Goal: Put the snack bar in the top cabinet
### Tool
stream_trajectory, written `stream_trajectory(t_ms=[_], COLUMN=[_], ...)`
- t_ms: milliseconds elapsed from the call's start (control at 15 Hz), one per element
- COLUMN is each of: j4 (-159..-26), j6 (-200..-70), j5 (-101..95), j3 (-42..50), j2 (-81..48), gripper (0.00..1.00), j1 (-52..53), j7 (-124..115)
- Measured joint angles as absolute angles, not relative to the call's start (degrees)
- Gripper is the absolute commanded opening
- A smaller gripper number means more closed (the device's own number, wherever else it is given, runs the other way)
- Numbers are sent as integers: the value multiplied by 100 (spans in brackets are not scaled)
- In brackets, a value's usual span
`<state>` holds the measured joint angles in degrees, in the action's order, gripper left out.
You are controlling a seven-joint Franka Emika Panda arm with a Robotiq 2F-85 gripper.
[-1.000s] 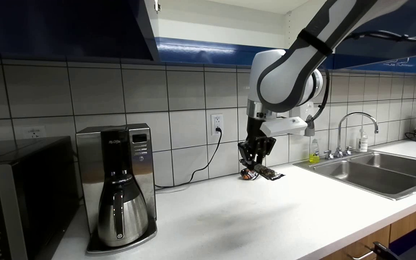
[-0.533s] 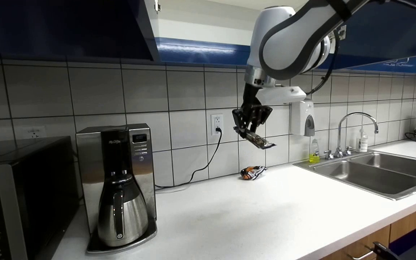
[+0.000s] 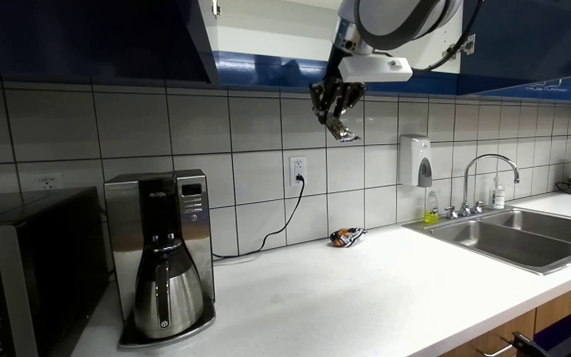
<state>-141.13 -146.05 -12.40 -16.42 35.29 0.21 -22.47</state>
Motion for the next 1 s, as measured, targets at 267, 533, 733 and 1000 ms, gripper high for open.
stream_trajectory(t_ms=[267, 533, 733, 1000], j4=[-13650, -13242, -12920, -12482], j6=[-14509, -14332, -14185, -13944], j5=[-1383, -1416, -1481, -1511], j3=[-1903, -2065, -2125, -2149], j2=[3701, 3768, 3780, 3781], gripper=[10, 10, 10, 10], j1=[-266, -454, -561, -673], j7=[-2453, -2554, -2660, -2731])
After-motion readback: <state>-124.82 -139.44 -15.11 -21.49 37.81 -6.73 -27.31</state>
